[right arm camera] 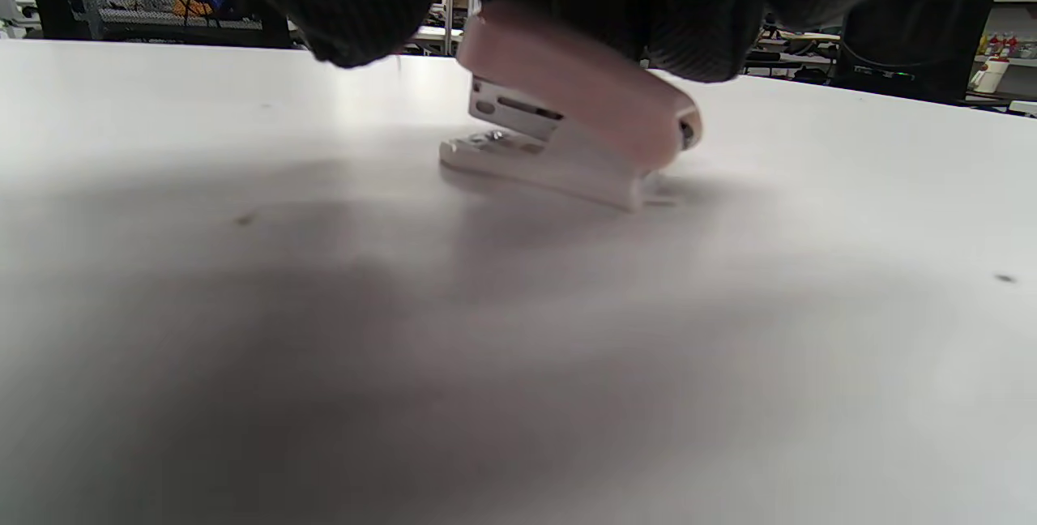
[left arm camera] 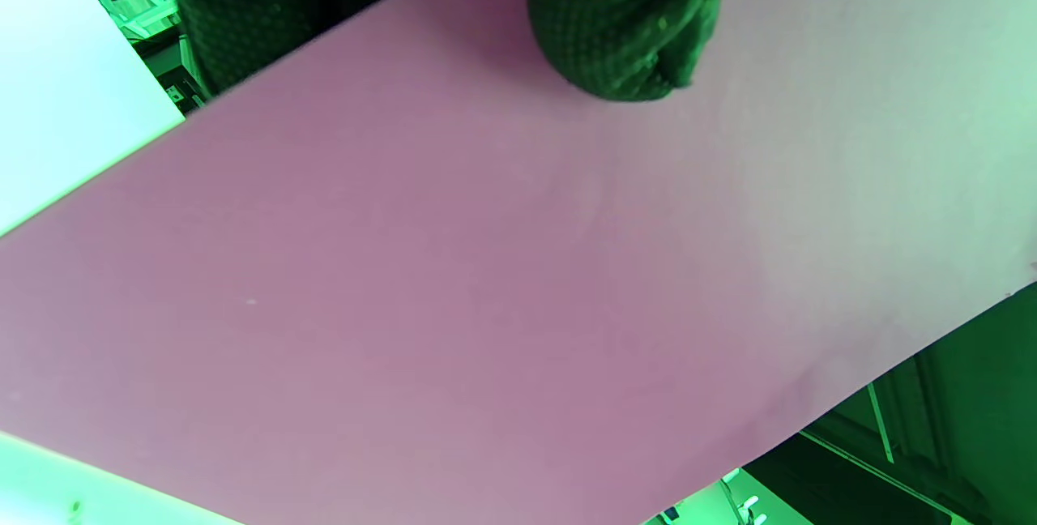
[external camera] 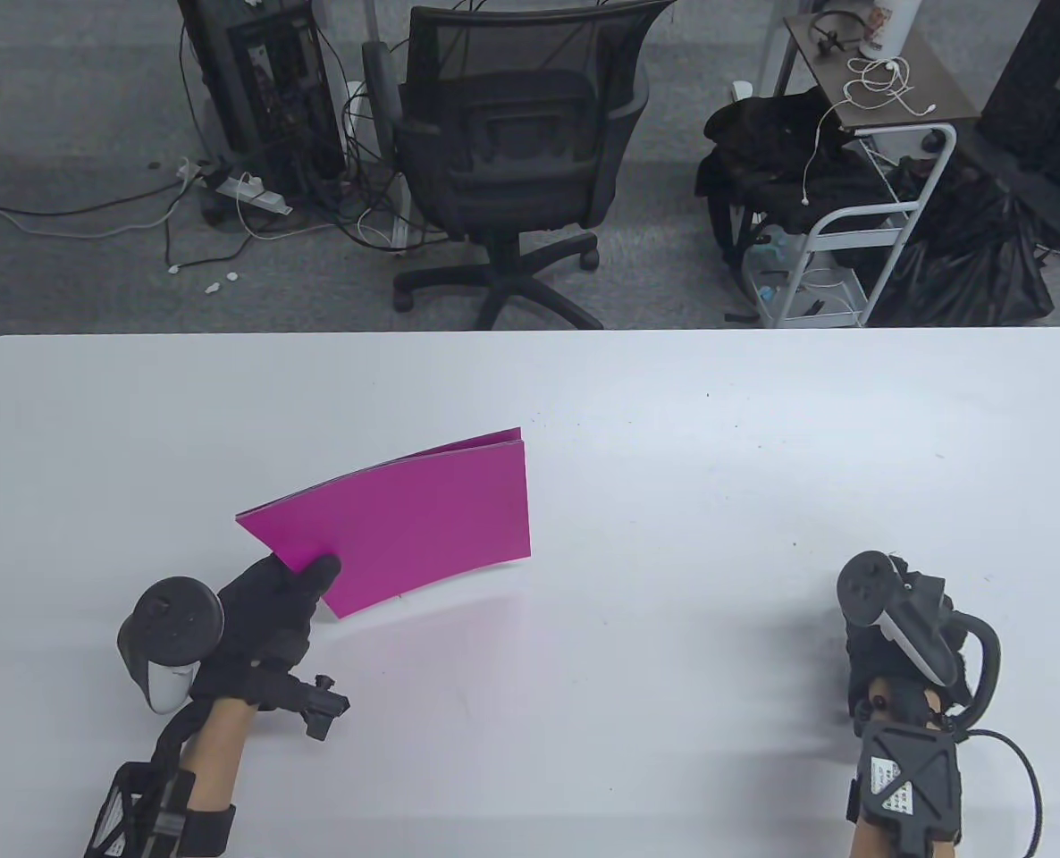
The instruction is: Push down lever to staple documents
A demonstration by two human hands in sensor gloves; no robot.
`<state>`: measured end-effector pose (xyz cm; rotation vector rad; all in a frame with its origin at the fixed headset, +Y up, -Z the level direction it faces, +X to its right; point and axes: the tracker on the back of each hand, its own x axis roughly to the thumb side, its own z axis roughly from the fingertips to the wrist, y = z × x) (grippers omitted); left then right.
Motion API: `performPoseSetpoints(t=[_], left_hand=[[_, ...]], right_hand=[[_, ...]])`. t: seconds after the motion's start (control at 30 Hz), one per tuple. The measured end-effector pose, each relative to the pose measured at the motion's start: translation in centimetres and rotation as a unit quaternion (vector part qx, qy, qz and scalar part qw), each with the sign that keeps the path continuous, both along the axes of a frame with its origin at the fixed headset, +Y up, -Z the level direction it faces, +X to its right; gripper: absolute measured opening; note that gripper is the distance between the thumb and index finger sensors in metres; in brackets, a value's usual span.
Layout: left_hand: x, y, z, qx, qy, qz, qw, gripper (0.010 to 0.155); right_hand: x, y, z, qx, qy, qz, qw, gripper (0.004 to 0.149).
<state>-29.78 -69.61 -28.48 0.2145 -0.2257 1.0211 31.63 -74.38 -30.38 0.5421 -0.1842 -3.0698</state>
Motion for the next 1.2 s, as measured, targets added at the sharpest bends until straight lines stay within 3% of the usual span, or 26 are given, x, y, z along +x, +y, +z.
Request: performPoseSetpoints(t=[0.3, 0.87, 1.07, 1.2], left_hand=[[0.0, 0.1, 0.0, -0.002, 0.003, 0.0, 1.0, 0.04], [-0.1, 0.1, 0.0, -0.002, 0.01, -0.009, 1.0, 0.04], [-0.1, 0.1, 0.0, -0.002, 0.011, -0.006, 1.0, 0.04], [-0.2, 0.2, 0.0, -0.002, 0.013, -0.005, 1.0, 0.04]], right_hand=[[0.4, -0.9, -0.4, -0.016, -0.009, 0.017, 1.0, 0.07], [-0.2, -0.3, -0.7, -0.003, 0.007, 0.051, 0.999, 0.064], [-4.3, 1.8, -1.4, 0.026, 0.081, 0.063, 0.994, 0.064], [-9.0, 3.3, -2.2, 0.053, 0.144, 0.047, 0.987, 0.064]])
